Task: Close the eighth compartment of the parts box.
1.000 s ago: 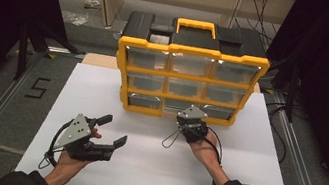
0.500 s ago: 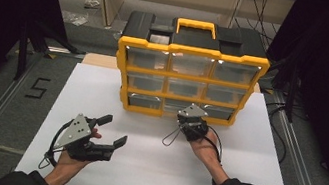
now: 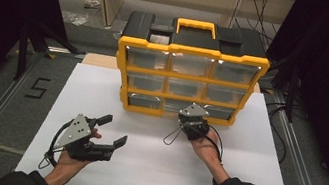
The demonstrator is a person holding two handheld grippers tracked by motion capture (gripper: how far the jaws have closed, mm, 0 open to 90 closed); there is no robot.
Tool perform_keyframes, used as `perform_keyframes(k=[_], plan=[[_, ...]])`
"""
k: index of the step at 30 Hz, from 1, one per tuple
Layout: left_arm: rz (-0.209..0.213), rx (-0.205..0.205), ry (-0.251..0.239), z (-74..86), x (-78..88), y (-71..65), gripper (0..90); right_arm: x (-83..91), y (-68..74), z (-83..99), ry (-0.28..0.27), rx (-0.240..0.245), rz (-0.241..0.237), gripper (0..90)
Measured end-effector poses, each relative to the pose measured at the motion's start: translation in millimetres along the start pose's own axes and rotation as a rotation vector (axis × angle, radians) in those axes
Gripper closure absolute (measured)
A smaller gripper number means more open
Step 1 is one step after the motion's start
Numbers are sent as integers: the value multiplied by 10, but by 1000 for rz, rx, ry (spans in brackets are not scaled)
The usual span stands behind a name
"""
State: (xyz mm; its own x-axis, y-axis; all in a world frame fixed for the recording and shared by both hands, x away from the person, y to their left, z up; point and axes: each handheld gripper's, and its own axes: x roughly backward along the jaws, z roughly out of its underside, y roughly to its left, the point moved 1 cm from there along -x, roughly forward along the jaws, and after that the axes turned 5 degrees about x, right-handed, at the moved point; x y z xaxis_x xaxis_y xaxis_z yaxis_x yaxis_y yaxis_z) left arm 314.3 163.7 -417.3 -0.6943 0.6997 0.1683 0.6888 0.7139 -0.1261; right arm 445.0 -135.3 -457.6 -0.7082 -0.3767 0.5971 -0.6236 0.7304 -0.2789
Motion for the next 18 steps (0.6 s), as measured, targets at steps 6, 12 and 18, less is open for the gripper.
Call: perform_keyframes(k=[6,12,18], plan=[[0,0,1,0,0,1,190,0,-29,7,1,-6,5,900],[0,0,1,0,0,1,190,0,-52,15,3,-13,9,900],[0,2,1,0,-2,1,190,6,-80,13,2,-23,13,900]])
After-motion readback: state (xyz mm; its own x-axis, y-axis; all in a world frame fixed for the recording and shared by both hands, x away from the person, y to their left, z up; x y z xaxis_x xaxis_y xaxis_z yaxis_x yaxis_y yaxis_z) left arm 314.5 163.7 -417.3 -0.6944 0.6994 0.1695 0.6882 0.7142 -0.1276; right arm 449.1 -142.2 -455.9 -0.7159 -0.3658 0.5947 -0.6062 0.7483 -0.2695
